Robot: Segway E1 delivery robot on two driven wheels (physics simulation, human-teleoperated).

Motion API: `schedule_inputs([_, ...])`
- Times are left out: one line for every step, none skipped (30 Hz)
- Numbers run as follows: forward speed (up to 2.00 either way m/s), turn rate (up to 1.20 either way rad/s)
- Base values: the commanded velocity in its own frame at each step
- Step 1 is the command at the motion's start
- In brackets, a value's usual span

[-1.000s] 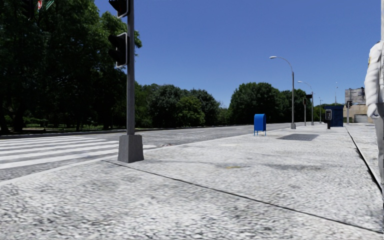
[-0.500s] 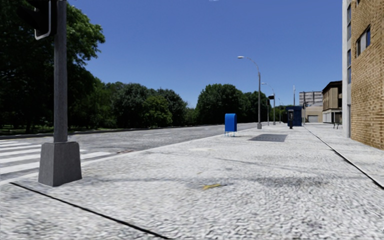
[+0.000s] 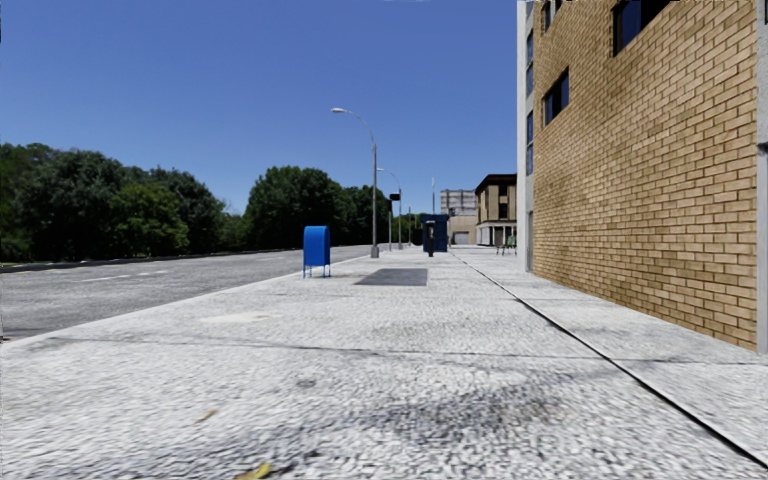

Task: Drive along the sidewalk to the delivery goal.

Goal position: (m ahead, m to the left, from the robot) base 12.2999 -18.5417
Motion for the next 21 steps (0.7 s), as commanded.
schedule_inputs([2.00, -0.79])
schedule_inputs([2.00, -0.77])
schedule_inputs([2.00, -0.76])
schedule_inputs([2.00, -0.69])
schedule_inputs([2.00, -0.69])
schedule_inputs([2.00, -0.59])
schedule_inputs([2.00, -0.07])
schedule_inputs([2.00, 0.00])
schedule_inputs([2.00, 0.00])
schedule_inputs([2.00, 0.00])
schedule_inputs([2.00, 0.00])
schedule_inputs([2.00, 0.00])
schedule_inputs([2.00, 0.00])
schedule_inputs([2.00, 0.00])
schedule_inputs([2.00, 0.00])
schedule_inputs([2.00, 0.00])
schedule_inputs([2.00, 0.00])
schedule_inputs([2.00, 0.00])
schedule_inputs([2.00, 0.00])
schedule_inputs([2.00, 0.00])
schedule_inputs([2.00, 0.00])
